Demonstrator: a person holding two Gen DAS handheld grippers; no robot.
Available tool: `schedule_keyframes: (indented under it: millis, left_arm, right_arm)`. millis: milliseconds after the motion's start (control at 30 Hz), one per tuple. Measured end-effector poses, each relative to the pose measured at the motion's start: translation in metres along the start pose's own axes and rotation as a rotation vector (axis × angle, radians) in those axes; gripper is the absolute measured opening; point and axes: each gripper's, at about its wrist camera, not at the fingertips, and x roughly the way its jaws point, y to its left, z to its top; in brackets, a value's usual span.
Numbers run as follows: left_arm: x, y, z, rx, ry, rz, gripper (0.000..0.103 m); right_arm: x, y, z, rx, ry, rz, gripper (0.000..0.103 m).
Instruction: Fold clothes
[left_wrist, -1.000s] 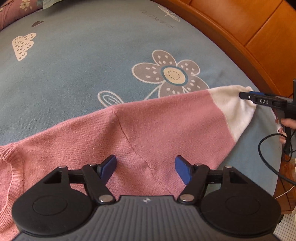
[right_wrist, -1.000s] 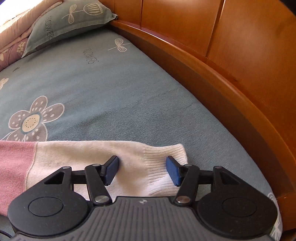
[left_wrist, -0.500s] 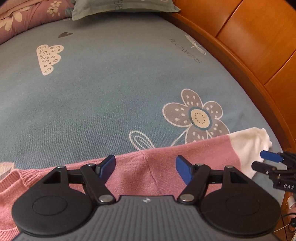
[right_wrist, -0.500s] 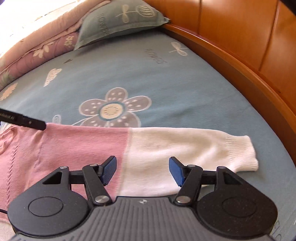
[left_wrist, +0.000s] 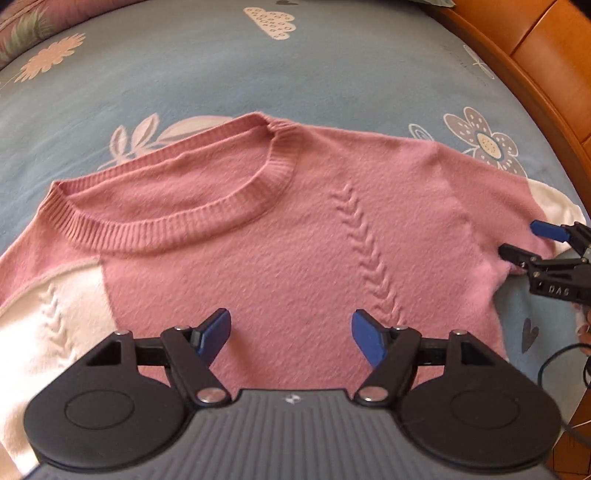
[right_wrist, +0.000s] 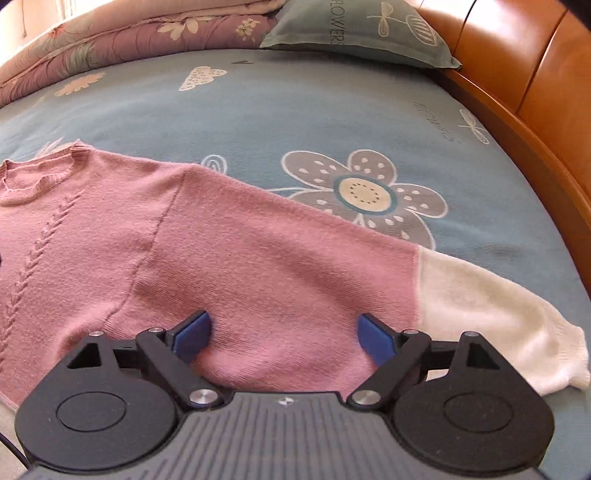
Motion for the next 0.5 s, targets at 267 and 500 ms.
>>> schedule_keyframes:
  millis: [267, 500]
  left_arm:
    - [-0.012, 0.020, -0.038, -0.026, -0.048, 0.061, 0.072]
    - [-0.017, 0.052, -0.062, -0.004, -0.057, 0.112, 0.072]
  right_arm:
    - [-0.026, 0.060, 0.016, -0.041, -0.036, 0.163, 0.087]
    - [-0.006, 0.068, -0.003, -0.087, 0.009, 0.144, 0.089]
